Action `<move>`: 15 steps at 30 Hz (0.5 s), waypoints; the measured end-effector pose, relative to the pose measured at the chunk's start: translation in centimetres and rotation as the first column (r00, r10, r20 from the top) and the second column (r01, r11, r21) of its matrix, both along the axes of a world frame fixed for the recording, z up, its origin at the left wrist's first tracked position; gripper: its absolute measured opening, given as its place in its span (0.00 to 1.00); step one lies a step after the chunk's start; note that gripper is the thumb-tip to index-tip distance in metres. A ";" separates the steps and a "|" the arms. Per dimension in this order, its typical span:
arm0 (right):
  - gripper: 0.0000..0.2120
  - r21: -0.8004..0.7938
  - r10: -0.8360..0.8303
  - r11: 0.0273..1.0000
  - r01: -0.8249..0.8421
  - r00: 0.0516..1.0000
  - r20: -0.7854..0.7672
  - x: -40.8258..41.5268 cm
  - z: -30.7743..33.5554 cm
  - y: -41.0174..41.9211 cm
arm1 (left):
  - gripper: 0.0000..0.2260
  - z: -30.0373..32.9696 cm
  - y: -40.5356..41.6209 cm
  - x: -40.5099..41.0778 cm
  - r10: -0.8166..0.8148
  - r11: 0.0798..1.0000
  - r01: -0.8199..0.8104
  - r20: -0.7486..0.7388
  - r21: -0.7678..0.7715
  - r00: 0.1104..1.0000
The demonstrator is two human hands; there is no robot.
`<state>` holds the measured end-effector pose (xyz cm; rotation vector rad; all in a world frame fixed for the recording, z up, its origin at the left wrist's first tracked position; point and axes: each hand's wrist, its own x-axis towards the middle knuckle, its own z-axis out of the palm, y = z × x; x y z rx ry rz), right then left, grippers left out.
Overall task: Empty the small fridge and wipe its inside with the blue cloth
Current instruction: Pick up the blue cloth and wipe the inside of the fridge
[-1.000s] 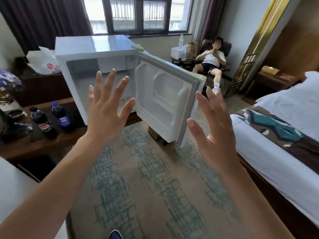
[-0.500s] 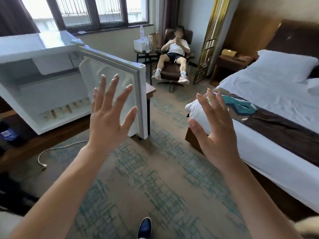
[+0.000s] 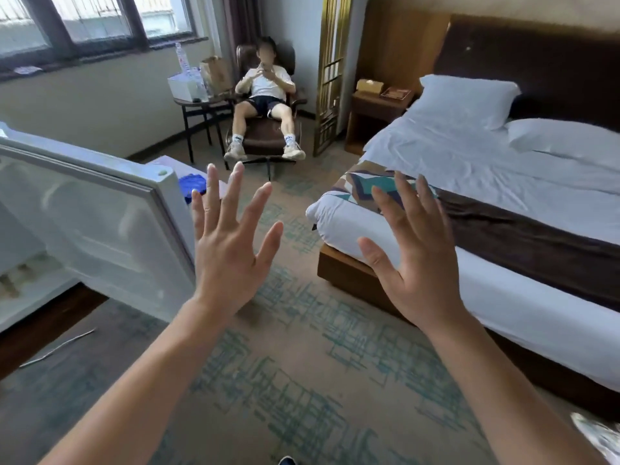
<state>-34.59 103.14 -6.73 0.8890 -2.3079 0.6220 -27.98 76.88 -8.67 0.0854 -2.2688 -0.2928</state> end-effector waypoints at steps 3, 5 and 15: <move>0.29 -0.005 -0.026 1.000 0.026 1.000 0.011 -2.7 -0.2 -0.4 | 0.22 0.0 -0.2 -3.3 -0.002 1.000 0.002 0.016 0.008 1.000; 0.29 -0.011 -0.032 0.999 0.032 0.998 0.046 -4.3 -0.6 -0.8 | 0.22 -0.5 -0.4 -4.9 0.005 1.000 -0.005 0.039 0.018 0.999; 0.28 -0.023 0.087 0.996 -0.085 0.991 0.101 -17.3 -3.6 -3.5 | 0.23 -3.9 -3.1 -14.0 0.187 0.982 -0.190 0.100 0.021 0.977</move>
